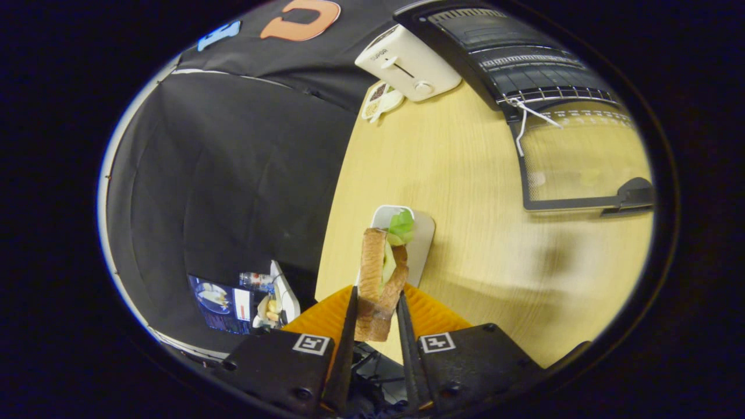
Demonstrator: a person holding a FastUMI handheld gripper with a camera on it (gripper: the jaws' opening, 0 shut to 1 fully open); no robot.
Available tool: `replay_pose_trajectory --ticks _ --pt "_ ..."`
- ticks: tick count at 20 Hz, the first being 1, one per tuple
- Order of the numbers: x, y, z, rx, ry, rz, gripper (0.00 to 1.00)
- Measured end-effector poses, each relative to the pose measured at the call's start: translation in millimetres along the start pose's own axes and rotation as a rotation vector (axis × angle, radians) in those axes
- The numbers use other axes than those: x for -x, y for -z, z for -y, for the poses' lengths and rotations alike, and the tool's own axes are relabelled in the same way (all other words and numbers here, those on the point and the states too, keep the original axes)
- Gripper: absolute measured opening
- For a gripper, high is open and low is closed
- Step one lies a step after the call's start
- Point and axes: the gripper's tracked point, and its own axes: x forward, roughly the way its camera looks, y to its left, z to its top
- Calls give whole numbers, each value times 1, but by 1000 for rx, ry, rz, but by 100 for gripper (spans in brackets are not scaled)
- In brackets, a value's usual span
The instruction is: Open the toaster oven, put the food inside, and close the toaster oven door.
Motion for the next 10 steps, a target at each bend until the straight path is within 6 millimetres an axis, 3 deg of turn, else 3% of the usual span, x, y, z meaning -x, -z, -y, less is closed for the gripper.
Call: replay_pose_trajectory --ticks 3,10 --pt "2 -2 -1 -27 -11 26 37" --pt "19 5 -15 -21 -64 101 35"
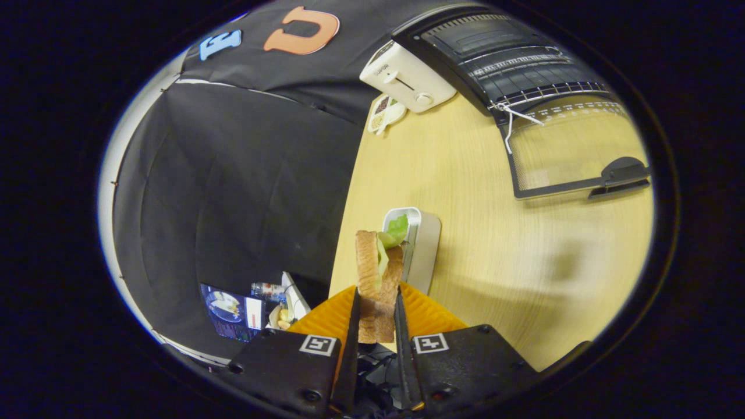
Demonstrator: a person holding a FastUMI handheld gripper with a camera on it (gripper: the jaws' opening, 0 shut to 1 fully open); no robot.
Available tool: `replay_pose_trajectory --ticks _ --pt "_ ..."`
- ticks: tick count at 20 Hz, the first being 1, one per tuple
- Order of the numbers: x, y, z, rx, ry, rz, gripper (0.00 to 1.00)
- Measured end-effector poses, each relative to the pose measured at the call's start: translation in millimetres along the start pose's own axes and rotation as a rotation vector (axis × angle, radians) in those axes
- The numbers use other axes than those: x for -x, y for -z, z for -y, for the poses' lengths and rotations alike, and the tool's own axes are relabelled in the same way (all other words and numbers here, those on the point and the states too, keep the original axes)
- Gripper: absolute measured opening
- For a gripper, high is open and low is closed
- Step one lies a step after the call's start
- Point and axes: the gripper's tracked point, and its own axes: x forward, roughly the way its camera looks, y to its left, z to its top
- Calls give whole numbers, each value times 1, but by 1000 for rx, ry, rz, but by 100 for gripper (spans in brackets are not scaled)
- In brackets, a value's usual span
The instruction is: Open the toaster oven, put the food inside, and close the toaster oven door.
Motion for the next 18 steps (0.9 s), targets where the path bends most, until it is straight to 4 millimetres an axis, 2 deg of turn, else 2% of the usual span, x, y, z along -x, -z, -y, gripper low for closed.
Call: replay_pose_trajectory --ticks 5,11,15,18 --pt "22 -7 -4 -63 -105 63 35" --pt "66 -41 -3 -32 -300 250 34" --pt "87 -62 25 -49 -309 390 34" --pt "108 -89 41 -114 -336 541 35"
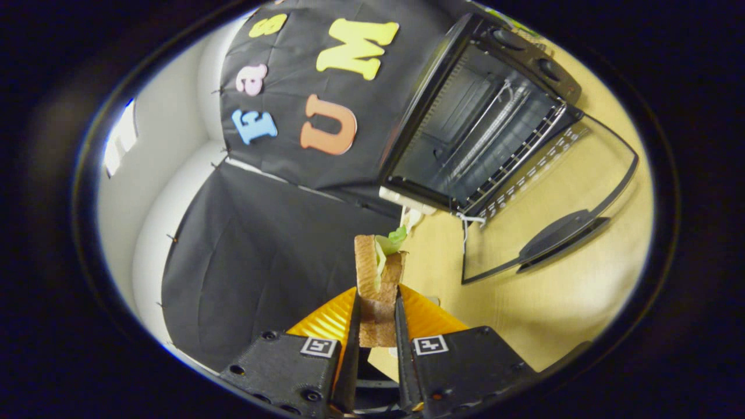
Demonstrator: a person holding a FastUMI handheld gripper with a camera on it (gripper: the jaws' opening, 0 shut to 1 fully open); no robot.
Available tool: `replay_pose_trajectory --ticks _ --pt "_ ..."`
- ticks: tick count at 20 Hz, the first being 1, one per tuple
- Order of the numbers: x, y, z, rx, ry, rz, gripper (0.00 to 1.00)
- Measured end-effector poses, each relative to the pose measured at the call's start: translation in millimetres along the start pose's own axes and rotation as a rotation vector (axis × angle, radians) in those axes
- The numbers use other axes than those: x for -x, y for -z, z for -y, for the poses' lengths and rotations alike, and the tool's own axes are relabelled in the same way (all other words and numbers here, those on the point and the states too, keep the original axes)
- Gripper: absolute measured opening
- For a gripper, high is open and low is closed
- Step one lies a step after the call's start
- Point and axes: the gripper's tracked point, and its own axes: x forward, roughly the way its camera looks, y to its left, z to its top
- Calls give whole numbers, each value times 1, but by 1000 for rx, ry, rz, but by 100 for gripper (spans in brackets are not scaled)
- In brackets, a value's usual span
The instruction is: Open the toaster oven, put the food inside, and close the toaster oven door.
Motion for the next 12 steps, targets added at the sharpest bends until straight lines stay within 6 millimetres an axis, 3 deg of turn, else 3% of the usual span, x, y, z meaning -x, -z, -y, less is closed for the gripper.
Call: replay_pose_trajectory --ticks 3,6,9,12 --pt "9 -37 20 -72 16 169 34" --pt "16 -62 39 -109 41 270 34" --pt "7 -76 57 -137 82 315 34" --pt "-1 -105 66 -154 114 362 34"
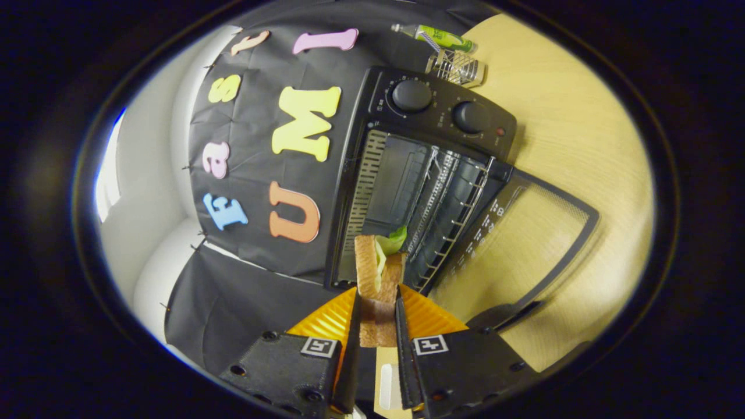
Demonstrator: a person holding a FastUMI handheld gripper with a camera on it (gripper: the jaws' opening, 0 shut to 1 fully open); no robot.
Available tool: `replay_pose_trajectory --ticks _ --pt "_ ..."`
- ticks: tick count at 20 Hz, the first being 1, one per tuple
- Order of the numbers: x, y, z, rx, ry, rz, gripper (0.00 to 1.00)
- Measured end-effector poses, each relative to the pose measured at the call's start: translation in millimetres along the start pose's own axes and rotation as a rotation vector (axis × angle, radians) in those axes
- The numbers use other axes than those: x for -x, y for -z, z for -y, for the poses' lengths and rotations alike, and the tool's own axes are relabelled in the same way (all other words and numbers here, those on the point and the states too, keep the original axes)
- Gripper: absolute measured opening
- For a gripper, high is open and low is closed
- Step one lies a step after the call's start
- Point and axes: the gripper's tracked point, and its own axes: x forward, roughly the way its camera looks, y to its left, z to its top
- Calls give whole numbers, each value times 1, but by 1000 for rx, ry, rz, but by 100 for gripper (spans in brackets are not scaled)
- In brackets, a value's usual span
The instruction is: Open the toaster oven, put the food inside, and close the toaster oven door.
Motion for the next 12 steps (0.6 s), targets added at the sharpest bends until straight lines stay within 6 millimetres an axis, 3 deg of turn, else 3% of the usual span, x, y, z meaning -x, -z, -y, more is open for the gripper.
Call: replay_pose_trajectory --ticks 6,12 --pt "-41 -48 7 34 87 107 34" --pt "-86 -48 12 155 183 103 36"
